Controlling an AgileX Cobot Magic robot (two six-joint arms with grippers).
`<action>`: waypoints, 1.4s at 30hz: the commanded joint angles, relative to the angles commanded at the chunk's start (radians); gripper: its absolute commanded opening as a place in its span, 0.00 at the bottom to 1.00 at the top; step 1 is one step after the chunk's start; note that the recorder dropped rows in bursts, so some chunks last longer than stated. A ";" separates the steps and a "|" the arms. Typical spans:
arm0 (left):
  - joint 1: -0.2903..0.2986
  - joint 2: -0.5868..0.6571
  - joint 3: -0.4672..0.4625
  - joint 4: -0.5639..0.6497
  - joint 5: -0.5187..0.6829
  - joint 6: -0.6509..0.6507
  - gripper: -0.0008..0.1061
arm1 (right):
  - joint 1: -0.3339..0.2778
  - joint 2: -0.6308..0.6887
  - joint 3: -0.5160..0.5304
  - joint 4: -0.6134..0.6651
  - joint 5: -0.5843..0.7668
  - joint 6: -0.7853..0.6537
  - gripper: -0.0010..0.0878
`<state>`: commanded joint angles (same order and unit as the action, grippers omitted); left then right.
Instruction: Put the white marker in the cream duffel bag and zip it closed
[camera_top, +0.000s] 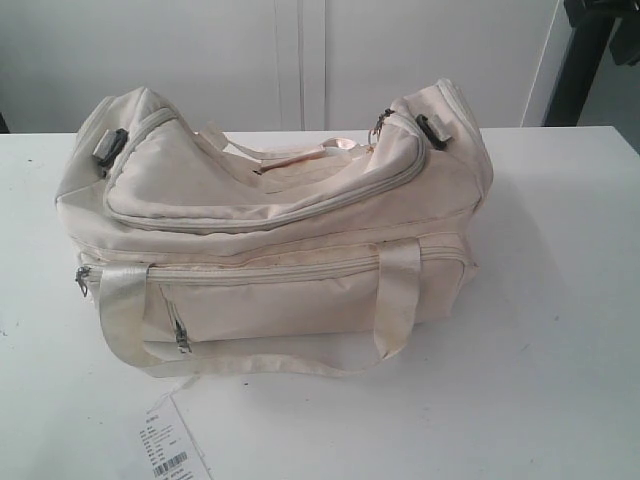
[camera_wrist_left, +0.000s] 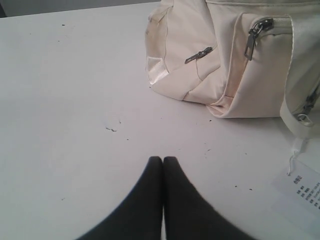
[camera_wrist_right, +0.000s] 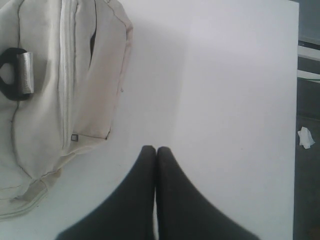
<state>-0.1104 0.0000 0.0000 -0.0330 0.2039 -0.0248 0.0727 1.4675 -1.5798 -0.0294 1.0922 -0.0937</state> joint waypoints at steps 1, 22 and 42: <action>0.000 0.000 0.000 0.000 0.000 0.000 0.01 | 0.000 0.000 0.000 0.000 0.000 0.000 0.01; 0.000 0.000 0.000 0.000 0.000 0.000 0.01 | 0.000 -0.028 0.000 0.029 -0.124 0.071 0.01; 0.000 0.000 0.000 0.000 0.000 0.000 0.01 | -0.002 -0.343 0.452 0.029 -0.487 0.045 0.01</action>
<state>-0.1104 0.0000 0.0000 -0.0330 0.2039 -0.0248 0.0710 1.1249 -1.1280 0.0000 0.6056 -0.0482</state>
